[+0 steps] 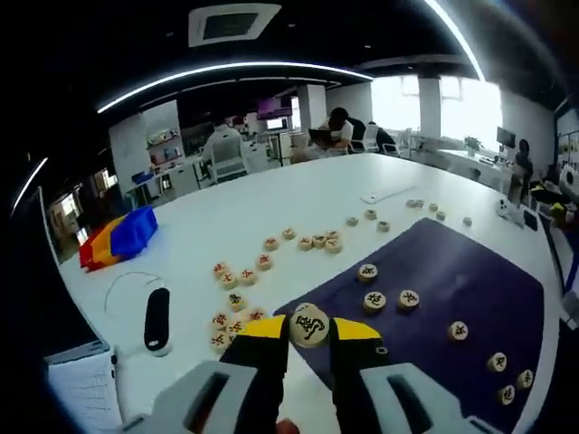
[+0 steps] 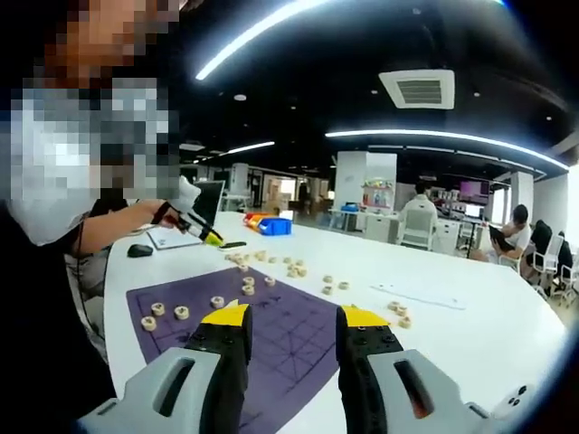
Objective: Pick up the chess pieces one by one and place each piece onto its starting position on the chessboard, setting the pieces on their correct points until all the chess pieces are arranged in the starting layout
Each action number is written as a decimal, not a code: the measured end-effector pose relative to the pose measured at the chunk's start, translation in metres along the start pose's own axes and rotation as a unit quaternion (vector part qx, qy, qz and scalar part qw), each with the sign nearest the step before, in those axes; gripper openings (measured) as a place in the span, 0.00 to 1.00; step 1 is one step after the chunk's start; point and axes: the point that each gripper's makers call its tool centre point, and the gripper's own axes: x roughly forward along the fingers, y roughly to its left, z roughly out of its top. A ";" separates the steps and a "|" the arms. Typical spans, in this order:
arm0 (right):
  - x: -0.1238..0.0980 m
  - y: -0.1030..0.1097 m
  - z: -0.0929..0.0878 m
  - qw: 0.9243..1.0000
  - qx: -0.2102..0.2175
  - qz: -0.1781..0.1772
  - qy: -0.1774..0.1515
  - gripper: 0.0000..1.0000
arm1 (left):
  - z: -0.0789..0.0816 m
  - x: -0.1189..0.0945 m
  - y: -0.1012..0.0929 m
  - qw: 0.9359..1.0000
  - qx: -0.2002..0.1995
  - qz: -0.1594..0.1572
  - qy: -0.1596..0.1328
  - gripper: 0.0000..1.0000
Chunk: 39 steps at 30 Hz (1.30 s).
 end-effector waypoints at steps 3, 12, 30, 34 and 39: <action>0.002 -0.001 -0.001 1.000 0.001 0.000 0.003 0.38 | -0.008 0.002 -0.005 1.000 -0.004 -0.001 0.000 0.20; -0.003 0.003 0.003 1.000 -0.001 -0.005 0.004 0.38 | -0.027 0.045 -0.009 0.999 -0.008 -0.021 0.036 0.20; -0.011 0.002 -0.001 1.000 -0.006 -0.009 0.012 0.38 | -0.043 0.073 -0.013 0.998 -0.020 -0.026 0.057 0.20; -0.010 0.003 -0.003 1.000 -0.005 -0.008 0.013 0.38 | -0.043 0.074 -0.015 0.998 -0.027 -0.027 0.052 0.20; -0.010 0.005 -0.003 1.000 -0.007 -0.004 0.016 0.39 | -0.043 0.075 -0.015 0.998 -0.029 -0.027 0.045 0.20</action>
